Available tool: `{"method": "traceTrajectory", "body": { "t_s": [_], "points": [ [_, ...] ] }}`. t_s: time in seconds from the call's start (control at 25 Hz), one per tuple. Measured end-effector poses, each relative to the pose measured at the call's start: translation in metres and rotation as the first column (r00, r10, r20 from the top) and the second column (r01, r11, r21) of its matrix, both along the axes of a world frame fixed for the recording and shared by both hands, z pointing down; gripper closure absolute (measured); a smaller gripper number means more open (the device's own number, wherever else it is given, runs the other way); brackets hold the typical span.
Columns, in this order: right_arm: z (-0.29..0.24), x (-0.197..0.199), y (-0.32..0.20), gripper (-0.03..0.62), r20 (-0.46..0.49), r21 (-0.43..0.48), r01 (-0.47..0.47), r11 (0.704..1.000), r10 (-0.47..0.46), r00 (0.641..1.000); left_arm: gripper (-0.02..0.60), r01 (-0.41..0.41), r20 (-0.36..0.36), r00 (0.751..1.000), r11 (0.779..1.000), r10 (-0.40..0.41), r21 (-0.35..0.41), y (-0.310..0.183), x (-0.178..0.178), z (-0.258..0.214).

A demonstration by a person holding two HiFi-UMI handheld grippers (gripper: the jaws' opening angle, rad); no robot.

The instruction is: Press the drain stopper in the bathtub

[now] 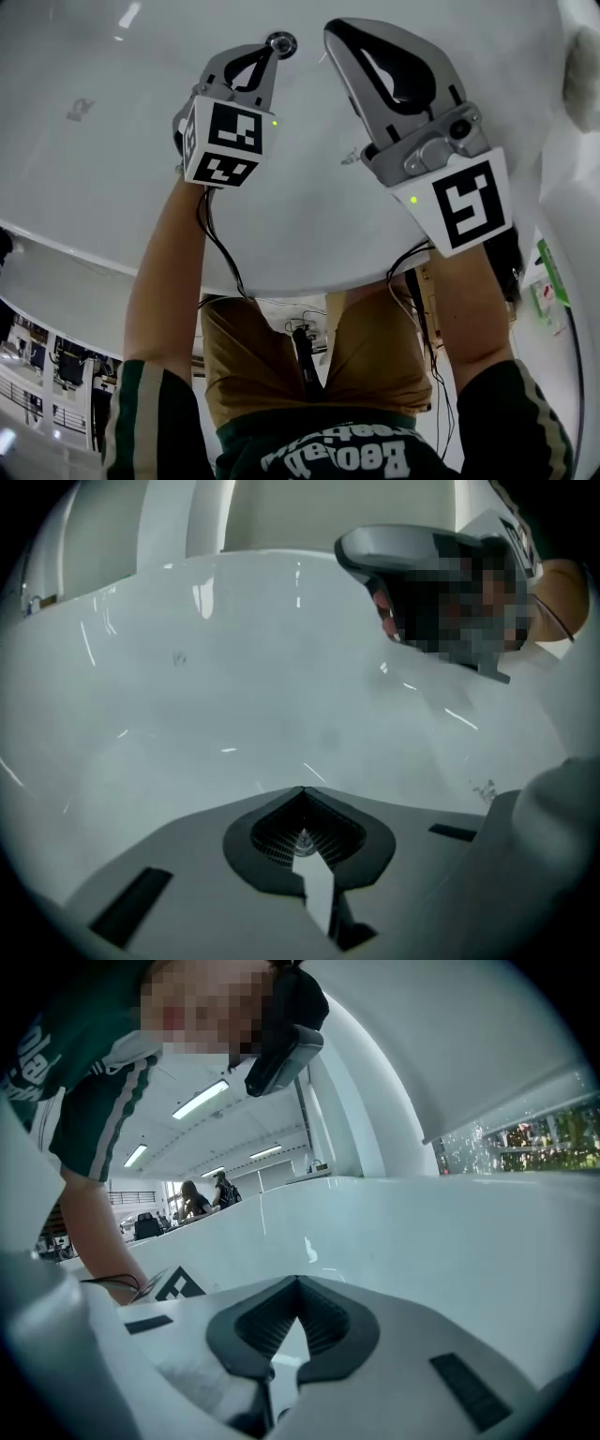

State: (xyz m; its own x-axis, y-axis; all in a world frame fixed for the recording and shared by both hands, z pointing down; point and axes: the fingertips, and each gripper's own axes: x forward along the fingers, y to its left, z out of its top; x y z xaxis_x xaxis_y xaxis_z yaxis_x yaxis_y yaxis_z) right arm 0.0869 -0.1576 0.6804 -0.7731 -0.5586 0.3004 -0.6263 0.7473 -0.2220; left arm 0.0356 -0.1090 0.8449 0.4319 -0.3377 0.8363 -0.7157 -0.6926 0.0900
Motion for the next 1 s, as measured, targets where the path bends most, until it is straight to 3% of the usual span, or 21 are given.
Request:
{"method": "traceTrajectory", "body": {
  "t_s": [0.36, 0.6, 0.76, 1.0],
  "points": [
    [0.013, 0.016, -0.009, 0.580, -0.013, -0.017, -0.086, 0.996, 0.086, 0.996, 0.575, -0.101, 0.094, 0.989, 0.991, 0.110, -0.091, 0.009, 0.007, 0.083],
    [0.009, 0.022, -0.017, 0.580, 0.018, -0.020, -0.147, 0.989, 0.147, 0.989, 0.575, -0.224, 0.183, 0.951, 0.963, 0.249, -0.148, 0.018, 0.002, 0.130],
    [0.007, 0.024, -0.020, 0.580, 0.028, -0.012, -0.166, 0.986, 0.166, 0.986, 0.575, -0.242, 0.217, 0.936, 0.956, 0.275, -0.168, 0.015, 0.000, 0.150],
    [0.009, 0.027, -0.024, 0.580, 0.050, -0.040, -0.187, 0.982, 0.188, 0.981, 0.575, -0.195, 0.242, 0.938, 0.955, 0.248, -0.222, 0.025, 0.003, 0.180]
  ]
}}
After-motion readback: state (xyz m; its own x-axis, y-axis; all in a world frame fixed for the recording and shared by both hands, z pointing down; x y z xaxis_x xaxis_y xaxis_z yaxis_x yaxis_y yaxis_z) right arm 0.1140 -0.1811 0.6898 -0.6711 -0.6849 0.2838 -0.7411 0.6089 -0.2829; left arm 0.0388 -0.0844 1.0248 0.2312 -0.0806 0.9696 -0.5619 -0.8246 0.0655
